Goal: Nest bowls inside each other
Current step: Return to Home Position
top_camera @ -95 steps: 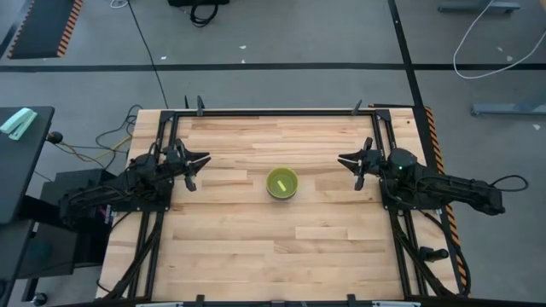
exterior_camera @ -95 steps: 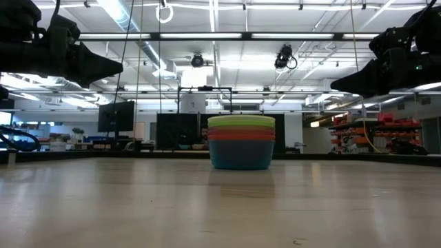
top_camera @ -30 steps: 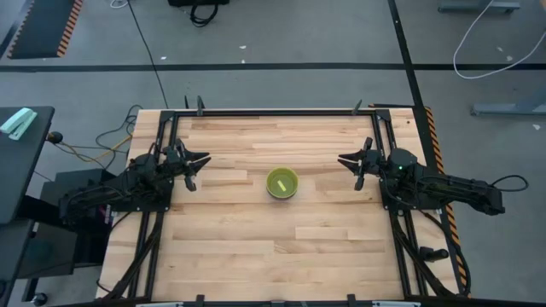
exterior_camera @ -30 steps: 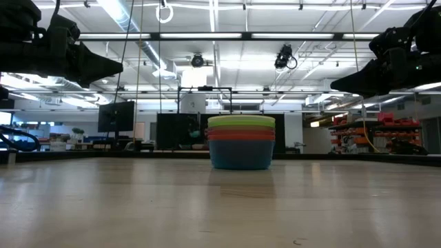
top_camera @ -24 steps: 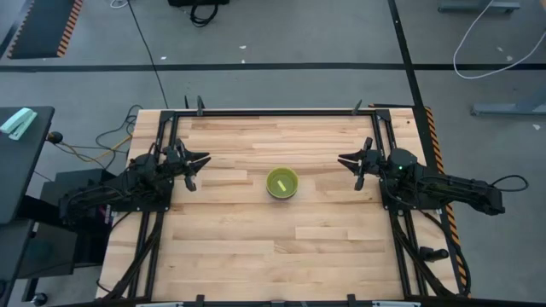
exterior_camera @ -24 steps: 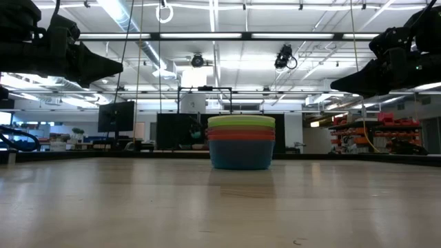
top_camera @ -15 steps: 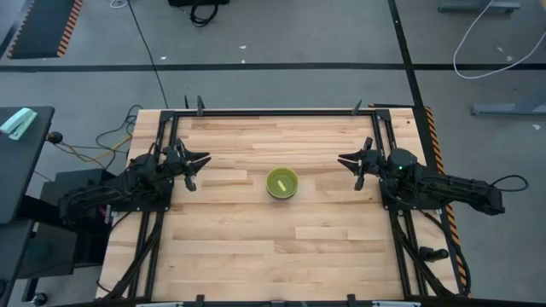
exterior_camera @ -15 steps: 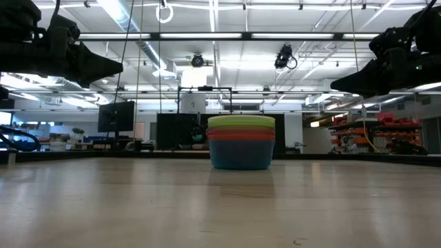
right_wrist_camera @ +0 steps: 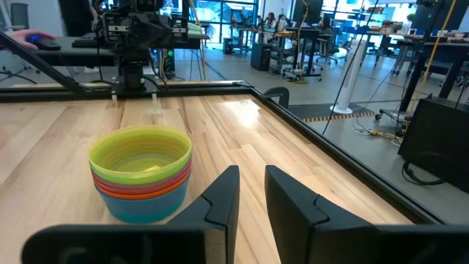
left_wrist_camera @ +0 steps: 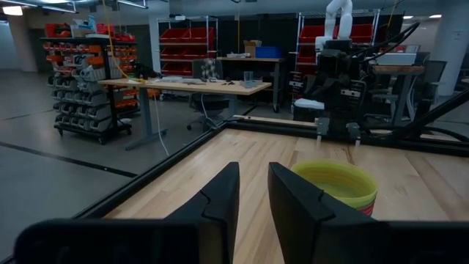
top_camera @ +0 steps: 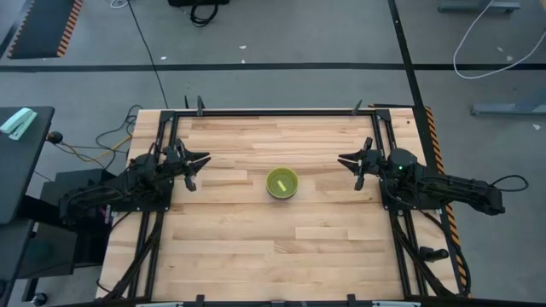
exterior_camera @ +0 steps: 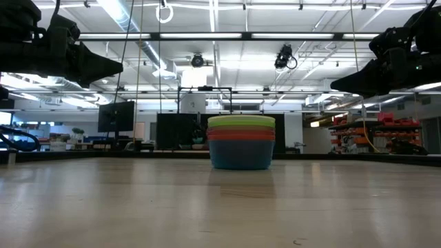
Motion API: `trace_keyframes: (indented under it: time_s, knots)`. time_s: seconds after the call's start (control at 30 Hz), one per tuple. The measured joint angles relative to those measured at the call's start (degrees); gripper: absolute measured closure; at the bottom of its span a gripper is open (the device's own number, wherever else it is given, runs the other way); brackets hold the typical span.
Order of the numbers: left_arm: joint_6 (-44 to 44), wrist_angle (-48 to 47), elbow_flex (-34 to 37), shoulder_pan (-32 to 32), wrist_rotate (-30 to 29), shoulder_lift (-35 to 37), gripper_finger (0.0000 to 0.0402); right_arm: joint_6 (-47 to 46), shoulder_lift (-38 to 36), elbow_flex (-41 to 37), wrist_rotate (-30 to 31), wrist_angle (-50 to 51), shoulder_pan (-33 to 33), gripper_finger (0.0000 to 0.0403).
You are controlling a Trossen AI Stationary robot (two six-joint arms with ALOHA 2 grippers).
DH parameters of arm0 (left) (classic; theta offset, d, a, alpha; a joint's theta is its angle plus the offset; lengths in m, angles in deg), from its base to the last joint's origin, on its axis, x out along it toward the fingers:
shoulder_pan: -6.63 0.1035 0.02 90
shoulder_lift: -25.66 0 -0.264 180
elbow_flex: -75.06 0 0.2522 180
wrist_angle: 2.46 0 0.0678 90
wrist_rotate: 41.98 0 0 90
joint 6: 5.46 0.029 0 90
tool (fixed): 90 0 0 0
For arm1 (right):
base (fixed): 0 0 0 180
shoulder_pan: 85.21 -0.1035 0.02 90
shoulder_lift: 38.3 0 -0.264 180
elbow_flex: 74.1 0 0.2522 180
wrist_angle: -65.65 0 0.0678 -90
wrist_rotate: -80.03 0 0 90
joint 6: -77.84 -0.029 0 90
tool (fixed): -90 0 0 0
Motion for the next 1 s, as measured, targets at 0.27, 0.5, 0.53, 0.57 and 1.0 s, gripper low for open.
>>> trace_keyframes:
  time_s: [0.27, 0.5, 0.53, 0.57, 1.0]
  knots:
    - [0.01, 0.0, 0.0, -0.01, 0.0, 0.01, 0.0313, 0.0, 0.0, -0.01, 0.0, 0.0, 0.02, 0.0328]
    - [0.0, 0.0, 0.0, -0.01, 0.0, 0.01, 0.0318, 0.01, 0.0, 0.0, 0.0, 0.0, 0.02, 0.0328]
    - [0.0, 0.0, 0.0, 0.01, 0.0, 0.01, 0.032, 0.0, 0.0, 0.0, 0.0, 0.0, 0.02, 0.0328]
    - [0.0, 0.0, 0.0, 0.01, 0.0, 0.01, 0.0321, 0.0, 0.0, 0.0, 0.0, -0.01, 0.0, 0.0328]
    - [0.0, 0.0, 0.0, 0.0, 0.0, 0.01, 0.0315, 0.0, 0.0, 0.0, 0.0, -0.01, 0.0, 0.0328]
